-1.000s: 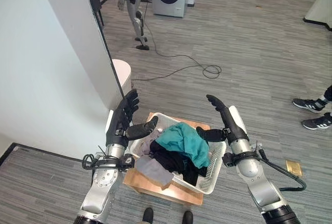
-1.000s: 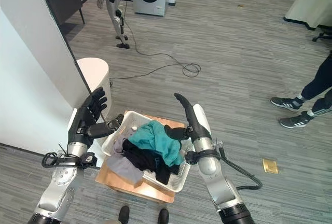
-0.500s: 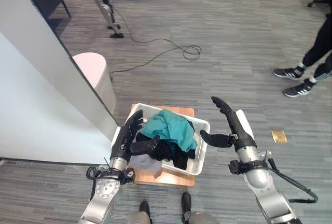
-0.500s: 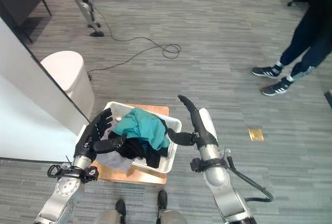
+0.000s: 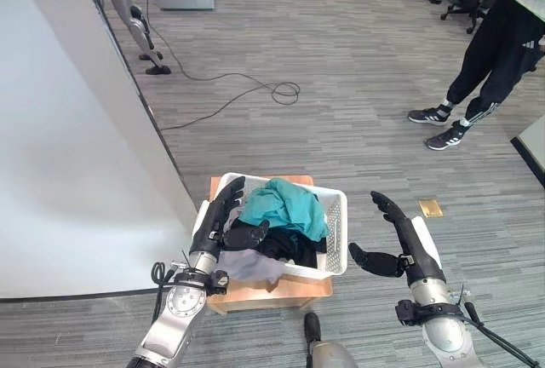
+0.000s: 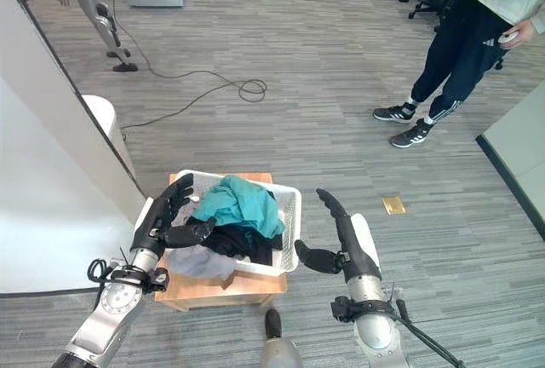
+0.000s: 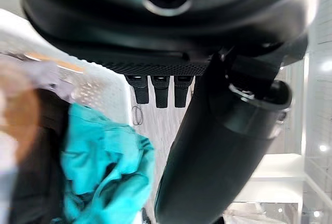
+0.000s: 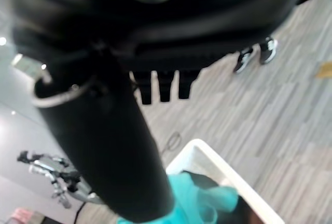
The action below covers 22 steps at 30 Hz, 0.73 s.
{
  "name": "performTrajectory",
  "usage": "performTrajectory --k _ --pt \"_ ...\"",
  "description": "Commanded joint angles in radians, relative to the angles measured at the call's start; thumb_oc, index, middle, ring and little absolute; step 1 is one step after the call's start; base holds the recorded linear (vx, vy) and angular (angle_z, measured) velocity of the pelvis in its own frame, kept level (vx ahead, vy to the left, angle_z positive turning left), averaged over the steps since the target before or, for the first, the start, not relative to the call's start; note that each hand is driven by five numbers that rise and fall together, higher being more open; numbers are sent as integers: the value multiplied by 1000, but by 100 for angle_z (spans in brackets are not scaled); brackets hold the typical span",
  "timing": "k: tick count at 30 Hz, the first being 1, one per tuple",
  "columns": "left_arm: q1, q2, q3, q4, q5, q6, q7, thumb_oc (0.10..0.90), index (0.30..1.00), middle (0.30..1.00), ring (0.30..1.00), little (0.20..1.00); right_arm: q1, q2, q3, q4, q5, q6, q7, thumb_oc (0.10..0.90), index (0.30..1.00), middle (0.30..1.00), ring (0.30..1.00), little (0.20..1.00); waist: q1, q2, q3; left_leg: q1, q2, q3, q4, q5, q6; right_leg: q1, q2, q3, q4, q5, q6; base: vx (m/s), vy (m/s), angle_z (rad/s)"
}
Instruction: Pick up bed clothes into laundry basket.
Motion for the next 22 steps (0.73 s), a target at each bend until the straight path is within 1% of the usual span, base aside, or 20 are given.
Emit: performTrajectory --k 1,2,3,4,5,6,7,8,11,14,22 --pt "-97 14 9 -78 36 -89 -3 800 900 900 900 900 -84 -20 -47 -91 -29 -77 -64 800 900 900 900 900 21 21 -8 1 38 22 -34 -30 73 -24 75 49 161 -202 49 -308 90 -3" --pt "-85 16 12 -80 32 -85 -15 800 900 900 900 900 -92 -10 -36 -79 -25 -76 -60 800 900 900 900 900 40 24 -9 -22 32 17 -28 -24 89 17 52 41 216 -225 36 -217 43 -5" --pt "-85 17 12 -80 32 -85 -15 800 900 900 900 900 -93 -10 -36 -79 -25 -76 -61 800 900 900 900 900 41 22 -10 -26 31 17 -27 -21 89 13 51 42 215 -222 35 -187 46 -14" --pt "-77 20 16 -80 25 -83 -19 800 900 900 900 900 -93 -4 -32 -75 -18 -75 -54 800 900 900 900 900 49 23 -17 -34 31 18 -25 -18 93 24 42 39 232 -228 30 -106 -22 -17" --pt "-66 17 27 -80 15 -86 -22 800 900 900 900 900 -100 1 -22 -62 -23 -74 -52 800 900 900 900 900 81 11 -37 -57 20 29 -7 -21 95 114 4 0 195 -248 32 -104 -19 -4" --pt "-66 18 28 -81 15 -86 -22 800 900 900 900 900 -101 2 -21 -61 -23 -74 -53 800 900 900 900 900 80 9 -37 -60 20 28 -5 -18 95 116 4 0 188 -242 32 -83 -42 20" --pt "-64 17 26 -82 13 -83 -27 800 900 900 900 900 -98 10 -21 -53 -22 -64 -49 800 900 900 900 900 91 -4 -51 -67 8 24 1 -20 96 153 4 -5 136 -253 30 -58 -33 27" --pt "-44 15 39 -83 9 -88 -25 800 900 900 900 900 -84 14 -5 -44 -20 -63 -40 800 900 900 900 900 103 -11 -74 -69 12 45 9 -21 92 171 -9 -9 79 -249 44 -46 -31 12" --pt "-21 14 54 -93 -5 -95 -26 800 900 900 900 900 -78 9 9 -35 -18 -60 -31 800 900 900 900 900 108 -6 -84 -60 25 66 9 -20 87 176 -11 4 29 -230 42 -48 -43 -29" --pt "-10 2 58 -96 -15 -106 -30 800 900 900 900 900 -70 4 21 -26 -18 -62 -16 800 900 900 900 900 111 -3 -96 -51 34 67 -2 -8 77 206 -9 -2 -34 -235 31 -49 -34 -36" --pt "-18 -15 38 -93 -16 -103 -28 800 900 900 900 900 -66 -7 27 -26 -12 -66 -24 800 900 900 900 900 99 7 -97 -24 39 50 -22 13 64 234 1 -27 -50 -250 22 -17 -10 0"
